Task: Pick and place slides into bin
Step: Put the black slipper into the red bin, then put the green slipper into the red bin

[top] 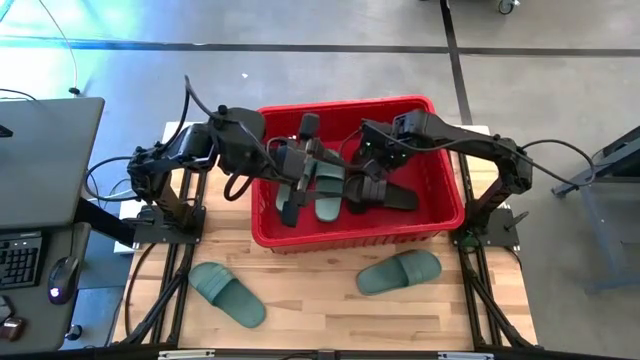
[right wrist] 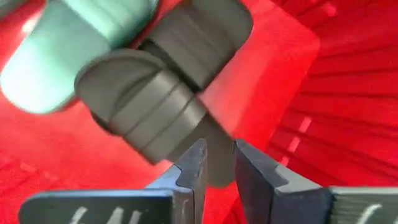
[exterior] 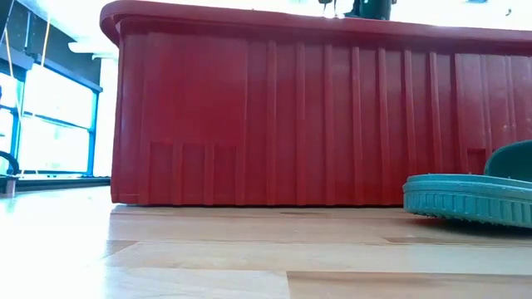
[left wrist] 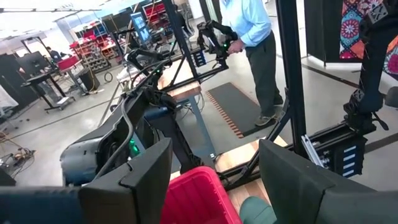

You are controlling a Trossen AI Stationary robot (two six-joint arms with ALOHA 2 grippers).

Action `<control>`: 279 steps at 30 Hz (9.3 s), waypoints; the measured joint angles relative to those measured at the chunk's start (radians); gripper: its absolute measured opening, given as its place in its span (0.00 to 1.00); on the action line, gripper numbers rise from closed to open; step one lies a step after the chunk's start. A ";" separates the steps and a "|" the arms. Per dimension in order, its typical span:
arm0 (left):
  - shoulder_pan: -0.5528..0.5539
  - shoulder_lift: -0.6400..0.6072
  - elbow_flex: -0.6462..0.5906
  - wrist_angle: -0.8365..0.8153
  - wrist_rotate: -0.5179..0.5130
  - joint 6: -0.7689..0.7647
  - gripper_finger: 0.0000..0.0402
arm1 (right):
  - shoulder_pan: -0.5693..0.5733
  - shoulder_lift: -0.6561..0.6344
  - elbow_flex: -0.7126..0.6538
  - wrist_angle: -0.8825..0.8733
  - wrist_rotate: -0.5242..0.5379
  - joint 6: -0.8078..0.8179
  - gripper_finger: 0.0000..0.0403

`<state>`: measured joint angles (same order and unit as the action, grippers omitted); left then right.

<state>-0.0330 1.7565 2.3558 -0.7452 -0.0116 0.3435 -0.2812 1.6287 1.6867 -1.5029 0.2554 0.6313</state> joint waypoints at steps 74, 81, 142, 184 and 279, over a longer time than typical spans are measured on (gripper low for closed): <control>0.000 0.000 0.000 -0.017 0.000 0.000 0.55 | 0.267 0.006 0.000 0.420 0.114 -0.470 0.45; 0.000 0.000 0.000 -0.016 0.000 0.000 0.55 | 0.271 0.006 0.000 0.476 0.262 -0.263 0.45; -0.074 0.021 -0.114 -0.467 0.171 -0.251 0.55 | 0.965 -0.019 0.217 0.271 -0.082 0.284 0.43; -0.100 0.183 -0.178 -0.435 0.368 -0.235 0.55 | 0.874 0.092 -0.443 0.306 -0.215 0.965 0.43; -0.249 0.003 -0.001 -0.380 0.364 -0.522 0.55 | -0.193 -0.091 -0.317 0.295 0.158 -0.616 0.07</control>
<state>-0.2821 1.7599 2.3550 -1.1252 0.3523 -0.1786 -0.4743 1.5375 1.3697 -1.2079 0.4131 0.0157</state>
